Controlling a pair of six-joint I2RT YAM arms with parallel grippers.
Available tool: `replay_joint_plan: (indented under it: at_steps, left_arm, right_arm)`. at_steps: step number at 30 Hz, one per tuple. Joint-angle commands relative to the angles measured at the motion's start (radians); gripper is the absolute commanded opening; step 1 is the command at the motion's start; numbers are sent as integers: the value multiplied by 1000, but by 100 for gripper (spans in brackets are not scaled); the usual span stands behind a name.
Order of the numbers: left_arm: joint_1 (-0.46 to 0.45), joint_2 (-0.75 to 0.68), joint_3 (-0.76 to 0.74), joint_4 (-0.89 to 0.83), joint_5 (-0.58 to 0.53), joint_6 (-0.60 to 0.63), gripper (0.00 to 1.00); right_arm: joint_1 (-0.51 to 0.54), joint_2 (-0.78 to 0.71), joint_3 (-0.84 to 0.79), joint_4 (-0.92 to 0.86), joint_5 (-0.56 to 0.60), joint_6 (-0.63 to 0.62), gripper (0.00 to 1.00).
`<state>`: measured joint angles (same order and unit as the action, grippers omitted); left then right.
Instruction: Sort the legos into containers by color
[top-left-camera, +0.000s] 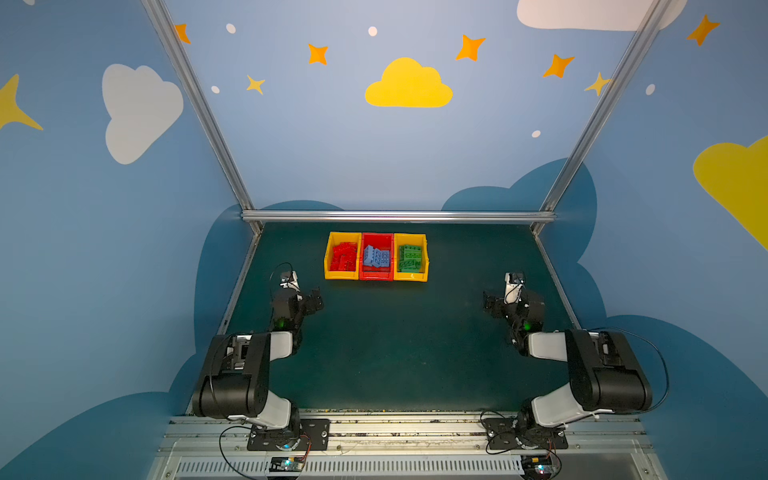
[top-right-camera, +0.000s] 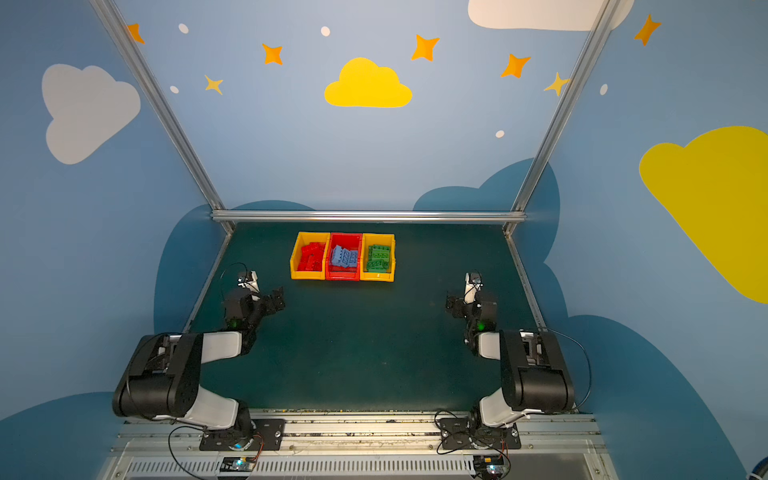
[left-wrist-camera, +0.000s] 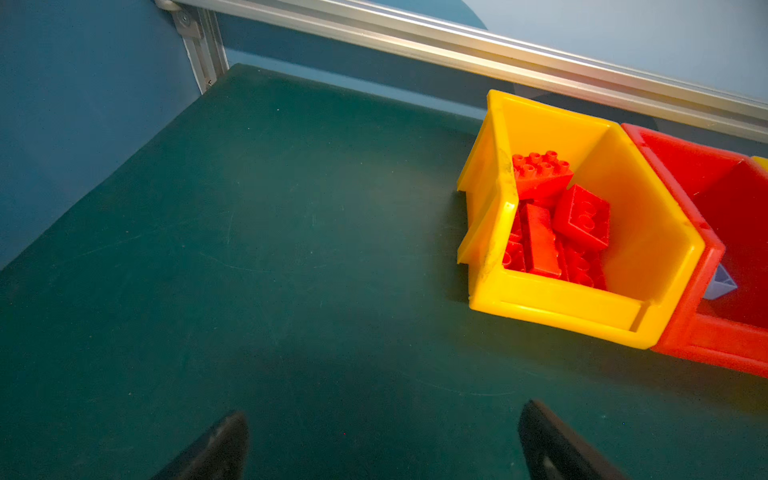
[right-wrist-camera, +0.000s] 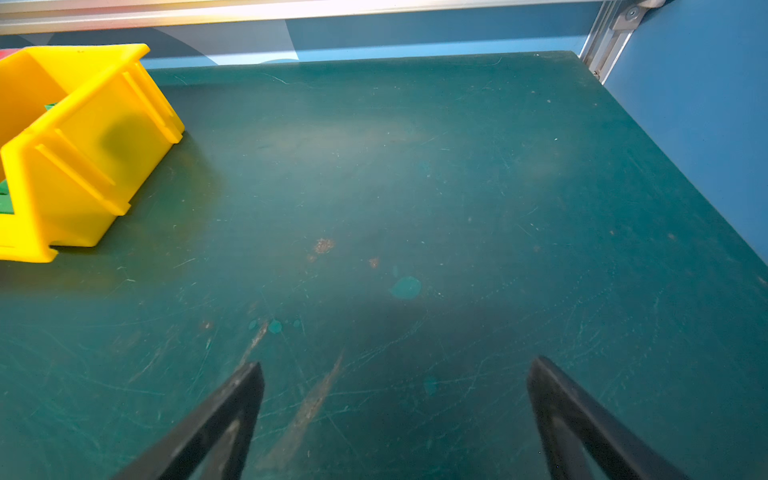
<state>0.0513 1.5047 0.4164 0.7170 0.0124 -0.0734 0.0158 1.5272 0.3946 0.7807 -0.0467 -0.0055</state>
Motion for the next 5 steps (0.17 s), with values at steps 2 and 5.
replay_joint_plan:
  at_steps: [2, 5]
  left_arm:
    - [-2, 9, 15, -10, -12, 16, 100]
    - [-3, 8, 15, -10, -13, 16, 100]
  right_arm:
    - [5, -19, 21, -13, -8, -7, 97]
    - [6, -19, 21, -13, -7, -8, 97]
